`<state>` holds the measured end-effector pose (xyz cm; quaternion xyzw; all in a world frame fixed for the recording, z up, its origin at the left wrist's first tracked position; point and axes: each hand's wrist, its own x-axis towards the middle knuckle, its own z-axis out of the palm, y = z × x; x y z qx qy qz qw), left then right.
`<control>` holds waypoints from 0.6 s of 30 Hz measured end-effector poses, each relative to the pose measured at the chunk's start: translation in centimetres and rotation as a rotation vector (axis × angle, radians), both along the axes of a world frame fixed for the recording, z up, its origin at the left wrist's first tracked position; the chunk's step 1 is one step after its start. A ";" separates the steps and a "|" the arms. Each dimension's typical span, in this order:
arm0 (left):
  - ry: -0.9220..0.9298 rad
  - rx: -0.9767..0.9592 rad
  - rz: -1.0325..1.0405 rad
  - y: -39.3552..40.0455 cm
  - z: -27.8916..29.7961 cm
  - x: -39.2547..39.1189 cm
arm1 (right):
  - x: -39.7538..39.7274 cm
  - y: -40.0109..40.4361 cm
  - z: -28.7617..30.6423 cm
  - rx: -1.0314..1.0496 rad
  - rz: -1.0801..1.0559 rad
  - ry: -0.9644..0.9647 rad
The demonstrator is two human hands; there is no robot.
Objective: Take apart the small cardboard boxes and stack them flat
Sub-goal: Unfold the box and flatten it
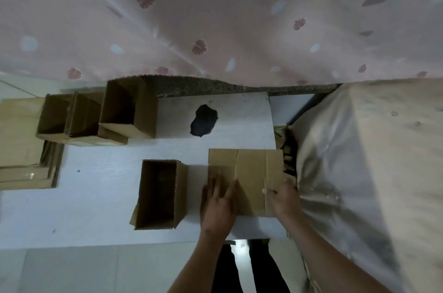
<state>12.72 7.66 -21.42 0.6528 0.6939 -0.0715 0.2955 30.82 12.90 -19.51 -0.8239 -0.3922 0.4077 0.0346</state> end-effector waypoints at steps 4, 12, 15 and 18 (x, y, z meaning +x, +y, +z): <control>0.064 -0.059 0.037 -0.1 -0.7 0.8 | -0.8 -0.6 -0.3 0.199 0.306 -0.343; -0.050 0.301 -0.056 3.7 -2.9 2.2 | -1.9 2.2 -4.7 0.441 0.883 -0.410; 0.081 0.285 -0.036 4.5 -4.4 2.2 | -1.6 1.9 -6.3 0.421 0.899 -0.435; 0.094 0.311 -0.005 4.5 -5.2 2.1 | -1.5 1.7 -7.0 0.469 0.883 -0.443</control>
